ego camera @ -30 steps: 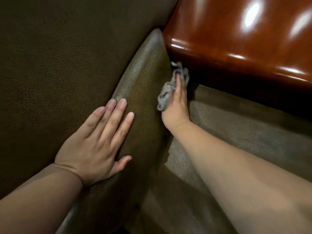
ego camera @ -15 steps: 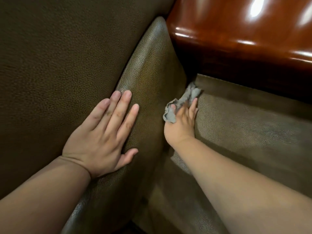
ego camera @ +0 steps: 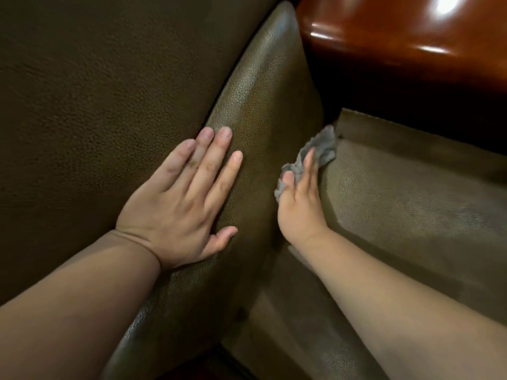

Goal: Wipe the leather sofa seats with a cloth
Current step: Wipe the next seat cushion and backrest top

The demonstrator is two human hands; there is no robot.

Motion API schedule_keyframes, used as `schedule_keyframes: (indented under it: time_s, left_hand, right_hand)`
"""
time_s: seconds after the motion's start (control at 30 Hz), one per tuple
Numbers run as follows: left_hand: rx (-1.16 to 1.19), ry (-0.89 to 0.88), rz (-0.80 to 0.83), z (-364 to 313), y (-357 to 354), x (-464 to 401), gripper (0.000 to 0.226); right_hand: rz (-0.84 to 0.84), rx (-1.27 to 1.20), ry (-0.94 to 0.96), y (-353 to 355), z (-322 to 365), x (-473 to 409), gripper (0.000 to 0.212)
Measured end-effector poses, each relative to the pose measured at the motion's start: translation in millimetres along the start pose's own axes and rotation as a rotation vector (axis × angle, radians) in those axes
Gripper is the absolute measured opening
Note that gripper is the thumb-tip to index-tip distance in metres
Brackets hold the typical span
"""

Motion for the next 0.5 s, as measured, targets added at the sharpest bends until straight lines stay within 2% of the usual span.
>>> schedule_keyframes:
  time_s: [0.07,0.2,0.27,0.4,0.43,0.5]
  left_hand:
    - [0.006,-0.006,-0.017,0,-1,-1,0.098]
    - [0.022,0.005,-0.059,0,-2,1,0.093]
    - [0.014,-0.002,-0.059,-1,-3,1,0.092]
    - [-0.015,0.020,-0.027,-2,-2,0,0.096]
    - [-0.017,0.019,-0.011,-2,-1,0,0.098]
    - [-0.009,0.016,-0.008,-2,1,0,0.100]
  right_hand:
    - [-0.011,0.008,0.050,0,25,6,0.076]
    - [0.038,-0.056,0.526,-1,130,24,0.062]
    - [0.027,0.023,0.700,-1,145,25,0.060]
    - [0.022,0.146,0.772,13,96,6,0.061]
    - [0.024,0.154,0.746,14,80,4,0.062]
    - [0.030,0.147,0.571,13,46,7,0.064]
Point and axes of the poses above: each hand's wrist, its own x-axis away from the middle knuckle, its own y-axis out of the back of the hand, z = x × y, the point moved 2 cm from there along -x, towards the middle knuckle, and after that the axes turned 5 degrees about -x, right-handed, at the moved point
